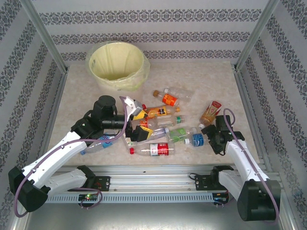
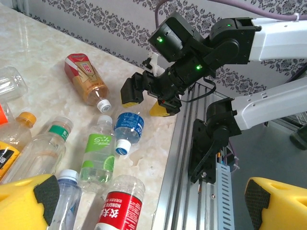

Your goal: Put the plastic bottles in the bin

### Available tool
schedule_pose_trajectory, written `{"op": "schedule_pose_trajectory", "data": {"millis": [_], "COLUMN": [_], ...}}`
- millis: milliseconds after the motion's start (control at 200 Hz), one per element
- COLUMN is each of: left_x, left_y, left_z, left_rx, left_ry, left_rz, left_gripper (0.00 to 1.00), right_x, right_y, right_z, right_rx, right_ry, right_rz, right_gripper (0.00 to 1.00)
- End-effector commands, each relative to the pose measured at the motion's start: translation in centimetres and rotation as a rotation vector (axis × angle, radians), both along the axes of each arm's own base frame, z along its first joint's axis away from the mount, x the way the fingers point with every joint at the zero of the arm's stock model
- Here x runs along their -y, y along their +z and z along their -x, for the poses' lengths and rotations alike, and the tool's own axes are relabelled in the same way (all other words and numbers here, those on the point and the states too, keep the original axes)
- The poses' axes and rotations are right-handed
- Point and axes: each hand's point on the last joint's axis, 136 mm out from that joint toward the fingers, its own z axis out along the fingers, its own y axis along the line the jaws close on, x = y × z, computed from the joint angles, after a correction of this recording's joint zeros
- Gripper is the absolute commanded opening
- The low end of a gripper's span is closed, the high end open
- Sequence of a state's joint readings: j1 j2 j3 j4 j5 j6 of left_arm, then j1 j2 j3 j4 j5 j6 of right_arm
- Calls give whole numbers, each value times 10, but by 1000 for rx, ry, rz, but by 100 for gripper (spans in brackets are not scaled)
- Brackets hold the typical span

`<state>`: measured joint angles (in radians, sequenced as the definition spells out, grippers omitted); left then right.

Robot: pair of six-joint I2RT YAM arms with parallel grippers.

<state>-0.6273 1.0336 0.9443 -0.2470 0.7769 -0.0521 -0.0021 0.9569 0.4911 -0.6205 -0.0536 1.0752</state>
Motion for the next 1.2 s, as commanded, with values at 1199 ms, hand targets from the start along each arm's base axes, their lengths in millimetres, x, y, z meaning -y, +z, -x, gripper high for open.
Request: {"op": "schedule_pose_trajectory", "data": {"millis": [1199], "left_x": [14], "left_y": [-19], "left_z": [3], "left_rx": [-29], "left_ry": [-34], "left_rz": [-78], "left_gripper": [100], "right_x": [17], "right_y": [17], "right_z": [-23], "right_rx": [211], "right_ry": [-29], "right_rz": [56], "right_gripper": [60]}}
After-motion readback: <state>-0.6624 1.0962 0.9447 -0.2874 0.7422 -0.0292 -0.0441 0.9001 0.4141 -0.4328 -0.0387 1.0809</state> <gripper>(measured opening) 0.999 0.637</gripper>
